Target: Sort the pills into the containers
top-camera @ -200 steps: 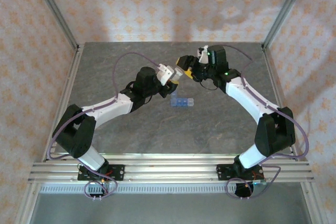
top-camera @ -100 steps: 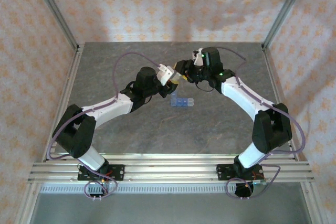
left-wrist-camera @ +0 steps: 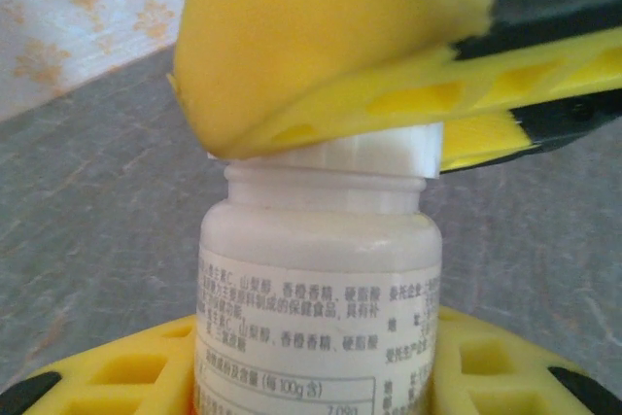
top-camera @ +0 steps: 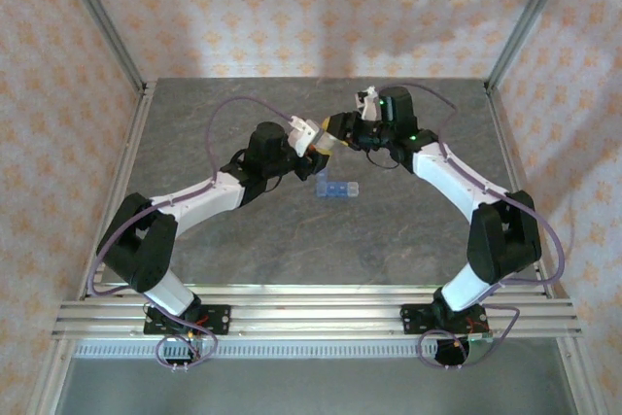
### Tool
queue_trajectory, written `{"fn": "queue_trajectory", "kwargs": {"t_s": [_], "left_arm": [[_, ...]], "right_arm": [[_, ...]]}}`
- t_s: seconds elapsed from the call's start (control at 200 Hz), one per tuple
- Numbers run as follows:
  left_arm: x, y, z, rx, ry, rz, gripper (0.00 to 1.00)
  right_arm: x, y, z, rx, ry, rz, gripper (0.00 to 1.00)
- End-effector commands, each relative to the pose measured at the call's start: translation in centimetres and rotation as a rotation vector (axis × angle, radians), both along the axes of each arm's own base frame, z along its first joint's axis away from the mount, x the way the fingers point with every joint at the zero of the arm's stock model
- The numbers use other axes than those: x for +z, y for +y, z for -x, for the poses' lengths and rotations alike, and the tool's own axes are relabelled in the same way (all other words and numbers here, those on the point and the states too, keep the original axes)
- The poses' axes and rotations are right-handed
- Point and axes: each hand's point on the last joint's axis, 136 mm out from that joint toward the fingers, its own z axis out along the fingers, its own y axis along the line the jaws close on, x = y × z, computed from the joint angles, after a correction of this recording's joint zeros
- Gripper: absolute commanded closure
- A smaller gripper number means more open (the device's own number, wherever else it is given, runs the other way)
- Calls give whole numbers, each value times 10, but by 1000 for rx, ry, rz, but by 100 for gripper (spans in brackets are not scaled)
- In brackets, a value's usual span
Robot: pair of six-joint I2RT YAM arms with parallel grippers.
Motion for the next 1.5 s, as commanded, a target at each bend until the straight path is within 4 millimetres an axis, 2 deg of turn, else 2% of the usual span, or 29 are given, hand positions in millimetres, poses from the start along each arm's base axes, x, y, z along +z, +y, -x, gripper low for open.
{"fn": "queue_trajectory", "kwargs": {"t_s": [0.0, 0.265, 0.42, 0.581, 0.666, 0.736, 0.821, 0.906, 1.006, 1.116, 1.346, 1.491], "left_arm": [[31, -14, 20, -125, 3, 132, 100], [30, -22, 36, -206, 62, 173, 100], [31, -24, 41, -231, 79, 187, 100], [31, -20, 36, -196, 56, 183, 100], [31, -19, 32, -174, 47, 172, 100], [31, -18, 27, -158, 41, 151, 100], [28, -16, 21, -131, 27, 124, 100], [25, -11, 16, -96, -2, 87, 100], [23, -8, 11, -72, -24, 60, 100], [20, -7, 7, -55, -31, 42, 100], [18, -3, 6, -26, -44, 49, 100], [18, 1, 7, -11, -53, 46, 100]], "right_arm": [[19, -15, -8, 66, -202, 6, 68], [37, -27, -6, 130, -309, 5, 68], [34, -34, -8, 125, -300, 17, 68], [29, -34, -8, 118, -257, -14, 67], [27, -33, -7, 104, -231, -35, 59], [27, -35, -8, 80, -212, -49, 40], [30, -39, -7, 39, -195, -55, 27], [31, -43, -7, -7, -164, -58, 19], [29, -47, -7, -47, -121, -68, 19], [18, -55, -10, -118, -89, -33, 19], [-31, -83, -20, -282, -4, 93, 20], [-51, -89, -23, -310, 32, 129, 21]]}}
